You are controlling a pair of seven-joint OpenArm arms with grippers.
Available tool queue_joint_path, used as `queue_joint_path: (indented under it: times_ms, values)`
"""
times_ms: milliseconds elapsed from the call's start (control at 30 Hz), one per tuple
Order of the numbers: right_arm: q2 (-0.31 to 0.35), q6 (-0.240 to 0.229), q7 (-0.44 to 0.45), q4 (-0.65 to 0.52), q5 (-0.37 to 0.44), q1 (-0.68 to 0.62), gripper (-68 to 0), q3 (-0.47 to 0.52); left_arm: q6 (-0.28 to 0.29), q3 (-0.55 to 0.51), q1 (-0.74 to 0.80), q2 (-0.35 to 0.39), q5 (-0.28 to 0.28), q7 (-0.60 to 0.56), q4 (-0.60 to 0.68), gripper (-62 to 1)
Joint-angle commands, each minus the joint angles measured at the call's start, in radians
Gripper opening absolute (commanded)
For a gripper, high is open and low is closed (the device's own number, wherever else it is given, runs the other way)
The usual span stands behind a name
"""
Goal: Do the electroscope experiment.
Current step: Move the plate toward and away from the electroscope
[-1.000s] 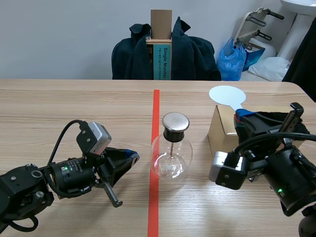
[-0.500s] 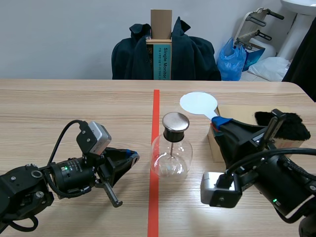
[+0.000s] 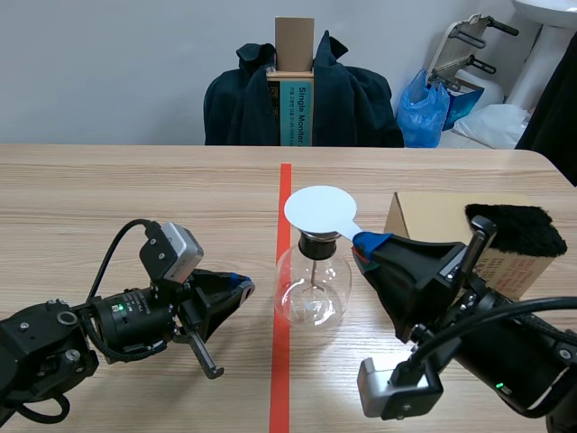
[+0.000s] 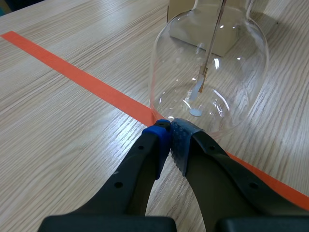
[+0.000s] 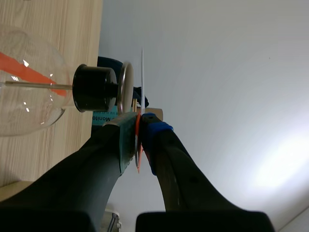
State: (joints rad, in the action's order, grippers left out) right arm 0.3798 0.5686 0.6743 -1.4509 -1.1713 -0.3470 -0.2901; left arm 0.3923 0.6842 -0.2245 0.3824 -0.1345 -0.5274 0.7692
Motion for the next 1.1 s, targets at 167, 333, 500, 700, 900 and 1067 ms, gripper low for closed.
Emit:
queue_joint_path:
  times_ms: [167,333,500,700,900,1067]
  values:
    - [0.011,0.014,-0.002,-0.006,0.007,0.008,-66.7,0.008,-0.002,-0.009,-0.008,-0.005,-0.009,-0.004,0.023,-59.0]
    - [0.011,0.014,-0.014,-0.006,0.007,0.008,-66.7,0.008,-0.002,-0.009,-0.008,-0.005,-0.009,-0.004,0.023,-59.0]
    - [0.011,0.014,-0.07,-0.006,0.007,0.008,-66.7,0.008,-0.002,-0.009,-0.008,-0.005,-0.009,-0.004,0.023,-59.0]
    - [0.011,0.014,-0.189,-0.006,0.007,-0.008,-66.7,0.009,-0.002,-0.009,-0.008,-0.005,-0.009,-0.004,0.023,-59.0]
    - [0.011,0.014,-0.324,-0.006,0.007,-0.018,-66.7,0.01,-0.002,-0.009,-0.008,-0.005,-0.009,-0.003,0.023,-59.0]
    - [0.011,0.014,-0.407,-0.006,0.007,-0.02,-66.7,0.01,-0.002,-0.009,-0.008,-0.005,-0.009,-0.003,0.023,-59.0]
